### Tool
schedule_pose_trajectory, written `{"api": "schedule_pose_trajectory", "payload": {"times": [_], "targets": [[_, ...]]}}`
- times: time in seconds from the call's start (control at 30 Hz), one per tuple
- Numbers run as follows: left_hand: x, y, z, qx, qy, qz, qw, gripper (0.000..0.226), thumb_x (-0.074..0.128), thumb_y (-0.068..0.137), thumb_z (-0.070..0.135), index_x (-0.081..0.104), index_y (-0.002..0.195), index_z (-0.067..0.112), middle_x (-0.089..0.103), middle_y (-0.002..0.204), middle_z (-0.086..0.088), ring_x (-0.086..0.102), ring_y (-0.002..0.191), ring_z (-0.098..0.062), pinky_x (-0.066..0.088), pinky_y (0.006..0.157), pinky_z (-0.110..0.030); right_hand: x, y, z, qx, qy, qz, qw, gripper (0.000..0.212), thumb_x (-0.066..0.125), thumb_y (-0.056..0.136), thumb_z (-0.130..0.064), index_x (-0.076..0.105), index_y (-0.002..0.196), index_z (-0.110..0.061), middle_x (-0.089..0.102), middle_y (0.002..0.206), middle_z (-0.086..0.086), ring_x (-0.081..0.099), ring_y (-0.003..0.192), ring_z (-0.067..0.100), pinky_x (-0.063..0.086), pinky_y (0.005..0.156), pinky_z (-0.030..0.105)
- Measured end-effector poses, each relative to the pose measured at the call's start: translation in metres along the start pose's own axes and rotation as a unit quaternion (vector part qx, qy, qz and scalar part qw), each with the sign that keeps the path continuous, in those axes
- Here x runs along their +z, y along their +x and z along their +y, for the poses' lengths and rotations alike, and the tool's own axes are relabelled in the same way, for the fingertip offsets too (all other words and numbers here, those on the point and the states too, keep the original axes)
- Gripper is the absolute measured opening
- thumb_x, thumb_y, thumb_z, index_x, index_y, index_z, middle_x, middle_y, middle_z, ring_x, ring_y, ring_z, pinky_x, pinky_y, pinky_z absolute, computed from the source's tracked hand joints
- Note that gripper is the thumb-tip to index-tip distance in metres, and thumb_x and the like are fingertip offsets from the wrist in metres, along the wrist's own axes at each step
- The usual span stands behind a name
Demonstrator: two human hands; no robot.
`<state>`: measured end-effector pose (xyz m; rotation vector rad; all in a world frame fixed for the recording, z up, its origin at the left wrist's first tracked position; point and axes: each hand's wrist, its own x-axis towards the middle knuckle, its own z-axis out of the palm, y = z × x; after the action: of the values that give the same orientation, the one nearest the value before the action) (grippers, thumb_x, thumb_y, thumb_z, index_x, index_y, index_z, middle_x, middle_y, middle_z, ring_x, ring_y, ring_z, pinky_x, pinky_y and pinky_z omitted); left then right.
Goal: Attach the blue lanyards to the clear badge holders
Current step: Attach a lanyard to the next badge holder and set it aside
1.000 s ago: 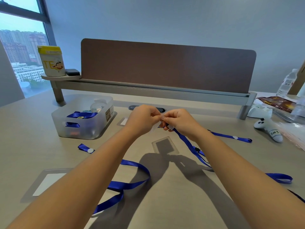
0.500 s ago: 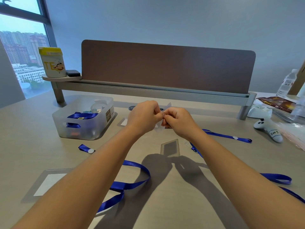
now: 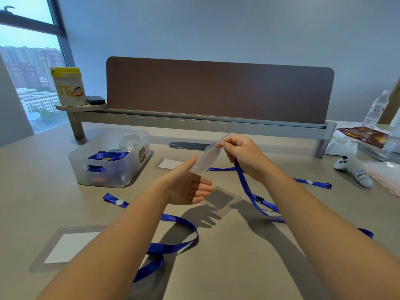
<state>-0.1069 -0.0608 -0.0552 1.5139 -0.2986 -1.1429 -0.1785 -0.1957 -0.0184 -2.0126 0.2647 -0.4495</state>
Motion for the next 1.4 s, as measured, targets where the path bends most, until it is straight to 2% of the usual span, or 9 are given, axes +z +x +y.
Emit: {"api": "schedule_pose_trajectory", "payload": {"times": [0.17, 0.33, 0.5, 0.7, 1.0, 1.1, 1.17, 1.23, 1.4], "targets": [[0.013, 0.01, 0.009, 0.121, -0.25, 0.086, 0.957, 0.024, 0.048, 0.091, 0.028, 0.056, 0.086, 0.005, 0.061, 0.073, -0.007, 0.061, 0.045, -0.009, 0.051, 0.038, -0.015, -0.005, -0.004, 0.007, 0.059, 0.015, -0.038, 0.997, 0.028, 0.039, 0.096, -0.01, 0.059, 0.077, -0.012, 0.042, 0.062, 0.003, 0.036, 0.055, 0.012, 0.035, 0.056, 0.02], [0.019, 0.005, 0.032, 0.224, -0.178, 0.187, 0.94, 0.007, 0.049, 0.091, 0.011, 0.052, 0.087, 0.006, 0.058, 0.075, -0.008, 0.058, 0.061, -0.013, 0.053, 0.042, -0.014, -0.007, -0.005, 0.014, 0.122, -0.096, 0.061, 0.986, 0.029, 0.037, 0.094, -0.005, 0.055, 0.116, 0.001, 0.06, 0.109, 0.017, 0.053, 0.096, 0.024, 0.046, 0.089, 0.036], [0.035, 0.0, 0.055, 0.259, -0.202, 0.211, 0.921, 0.024, 0.054, 0.087, 0.006, 0.051, 0.11, 0.0, 0.061, 0.085, -0.013, 0.062, 0.063, -0.015, 0.054, 0.049, -0.017, 0.011, -0.015, 0.009, 0.192, 0.083, 0.044, 0.977, 0.032, 0.034, 0.091, 0.003, 0.064, 0.078, 0.0, 0.06, 0.071, 0.009, 0.06, 0.068, 0.02, 0.054, 0.066, 0.024], [0.063, -0.01, 0.06, 0.243, -0.212, 0.156, 0.933, 0.008, 0.056, 0.086, 0.01, 0.055, 0.081, 0.005, 0.061, 0.075, -0.009, 0.062, 0.063, -0.013, 0.054, 0.055, -0.016, 0.056, -0.017, 0.027, 0.247, 0.296, -0.095, 0.918, 0.048, 0.033, 0.096, -0.013, 0.029, 0.144, -0.019, 0.039, 0.148, 0.009, 0.042, 0.132, 0.03, 0.032, 0.111, 0.044], [0.045, -0.001, 0.053, 0.276, -0.284, 0.179, 0.901, 0.01, 0.054, 0.088, 0.008, 0.053, 0.093, -0.001, 0.059, 0.073, -0.01, 0.061, 0.064, -0.015, 0.054, 0.044, -0.014, 0.021, -0.009, 0.024, 0.108, 0.432, 0.169, 0.879, 0.071, 0.033, 0.09, 0.005, 0.007, 0.148, -0.028, 0.029, 0.15, 0.011, 0.033, 0.135, 0.029, 0.028, 0.111, 0.047], [0.051, 0.011, 0.047, 0.254, -0.237, 0.204, 0.915, 0.023, 0.055, 0.088, 0.009, 0.051, 0.108, -0.001, 0.06, 0.075, -0.009, 0.063, 0.064, -0.014, 0.054, 0.045, -0.014, -0.013, -0.012, 0.022, 0.121, 0.435, 0.248, 0.857, 0.053, 0.039, 0.094, -0.012, 0.026, 0.145, -0.023, 0.045, 0.132, 0.008, 0.042, 0.129, 0.027, 0.038, 0.101, 0.038], [0.058, 0.019, 0.045, 0.246, -0.226, 0.205, 0.92, 0.031, 0.055, 0.087, 0.008, 0.049, 0.116, -0.004, 0.06, 0.077, -0.009, 0.063, 0.064, -0.015, 0.054, 0.044, -0.014, -0.039, -0.01, 0.023, 0.16, 0.423, 0.278, 0.847, 0.023, 0.04, 0.096, -0.025, 0.055, 0.109, -0.015, 0.054, 0.121, 0.007, 0.051, 0.117, 0.021, 0.039, 0.097, 0.034], [0.067, 0.029, 0.045, 0.239, -0.221, 0.199, 0.925, 0.035, 0.055, 0.087, 0.006, 0.047, 0.12, -0.004, 0.06, 0.079, -0.011, 0.063, 0.066, -0.016, 0.054, 0.042, -0.014, -0.066, -0.007, 0.029, 0.176, 0.402, 0.302, 0.847, 0.024, 0.039, 0.096, -0.027, 0.049, 0.077, -0.016, 0.06, 0.107, 0.007, 0.056, 0.102, 0.018, 0.041, 0.097, 0.034], [0.109, 0.049, 0.053, 0.226, -0.21, 0.153, 0.939, 0.037, 0.055, 0.086, 0.007, 0.048, 0.121, -0.002, 0.061, 0.085, -0.011, 0.063, 0.067, -0.016, 0.055, 0.043, -0.016, -0.13, -0.007, 0.039, 0.163, 0.344, 0.365, 0.85, 0.01, 0.041, 0.094, -0.013, 0.05, 0.096, -0.009, 0.065, 0.095, 0.006, 0.06, 0.092, 0.017, 0.047, 0.087, 0.031]]}}
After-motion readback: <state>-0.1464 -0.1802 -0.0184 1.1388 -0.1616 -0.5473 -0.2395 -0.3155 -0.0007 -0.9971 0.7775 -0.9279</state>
